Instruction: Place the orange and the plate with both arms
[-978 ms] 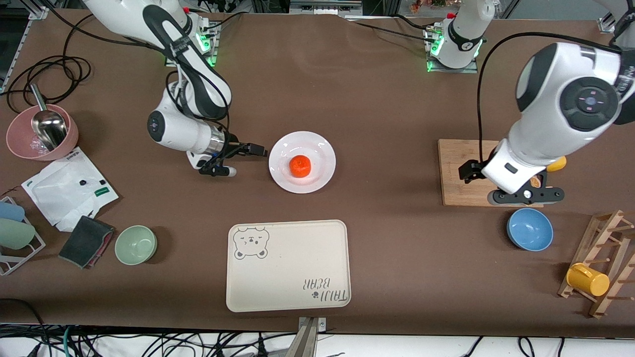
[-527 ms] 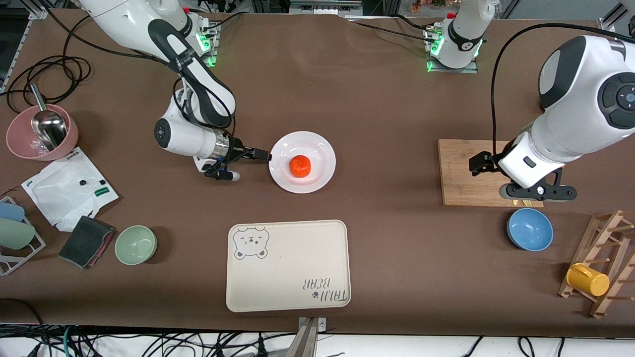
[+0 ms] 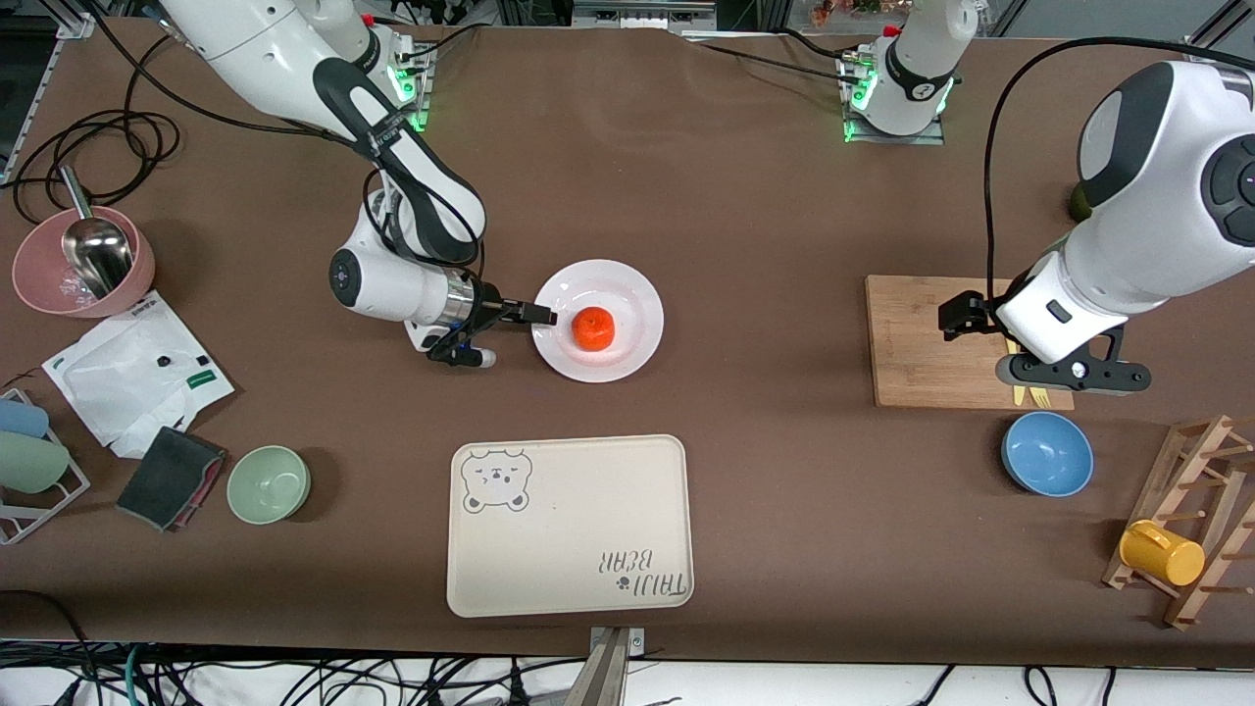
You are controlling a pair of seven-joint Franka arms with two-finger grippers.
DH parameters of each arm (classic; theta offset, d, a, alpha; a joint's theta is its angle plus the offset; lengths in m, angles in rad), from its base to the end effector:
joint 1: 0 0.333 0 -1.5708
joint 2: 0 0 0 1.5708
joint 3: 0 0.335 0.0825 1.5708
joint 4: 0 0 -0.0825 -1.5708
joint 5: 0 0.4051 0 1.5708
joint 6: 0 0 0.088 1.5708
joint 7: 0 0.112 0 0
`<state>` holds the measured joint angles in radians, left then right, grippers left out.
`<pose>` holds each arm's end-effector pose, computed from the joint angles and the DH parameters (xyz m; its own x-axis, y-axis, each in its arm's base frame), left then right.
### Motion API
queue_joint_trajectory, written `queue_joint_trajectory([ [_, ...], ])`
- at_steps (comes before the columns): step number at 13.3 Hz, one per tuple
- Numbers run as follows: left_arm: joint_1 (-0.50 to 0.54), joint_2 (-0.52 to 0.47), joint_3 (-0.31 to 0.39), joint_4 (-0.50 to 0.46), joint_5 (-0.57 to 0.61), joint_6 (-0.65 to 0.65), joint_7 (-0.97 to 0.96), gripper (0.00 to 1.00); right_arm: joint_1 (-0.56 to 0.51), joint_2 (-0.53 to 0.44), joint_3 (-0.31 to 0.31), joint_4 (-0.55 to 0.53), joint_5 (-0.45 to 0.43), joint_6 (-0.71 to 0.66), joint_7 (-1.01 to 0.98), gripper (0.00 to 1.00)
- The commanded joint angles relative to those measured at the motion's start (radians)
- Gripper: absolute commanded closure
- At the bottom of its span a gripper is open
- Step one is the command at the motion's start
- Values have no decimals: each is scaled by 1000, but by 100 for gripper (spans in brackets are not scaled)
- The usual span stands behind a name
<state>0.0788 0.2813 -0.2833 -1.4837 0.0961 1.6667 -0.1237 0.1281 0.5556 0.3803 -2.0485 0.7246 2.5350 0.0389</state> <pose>0.6527 -0.1032 0.5208 0.9928 -0.0854 -0.0842 -0.0880 -0.9957 -0.0274 0.5352 0.2918 0.1713 0.9547 -0.1231 -0.2708 -0.2462 -0.8378 -0.4873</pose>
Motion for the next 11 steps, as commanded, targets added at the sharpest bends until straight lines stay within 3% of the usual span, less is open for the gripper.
queue_joint_trajectory([
  [1, 16, -37, -8, -30, -24, -8, 33, 0, 1, 30, 8, 28, 19, 11, -16, 2],
  [3, 16, -37, -8, -30, -23, -13, 33, 0, 5, 38, 8, 40, 19, 11, -17, 28],
  [4, 16, -37, -8, -30, -23, -15, 32, 0, 13, 49, 6, 48, 18, 11, -17, 57],
  [6, 16, -37, -8, -30, -24, -15, 32, 0, 13, 75, 6, 70, 13, 10, -17, 92],
  [7, 16, -39, -8, -30, -24, -15, 32, 0, 13, 82, 6, 77, 10, 10, -19, 100],
  [11, 24, -45, -8, -30, -23, -16, 33, 0, 10, 90, 6, 79, 13, 8, -48, 100],
])
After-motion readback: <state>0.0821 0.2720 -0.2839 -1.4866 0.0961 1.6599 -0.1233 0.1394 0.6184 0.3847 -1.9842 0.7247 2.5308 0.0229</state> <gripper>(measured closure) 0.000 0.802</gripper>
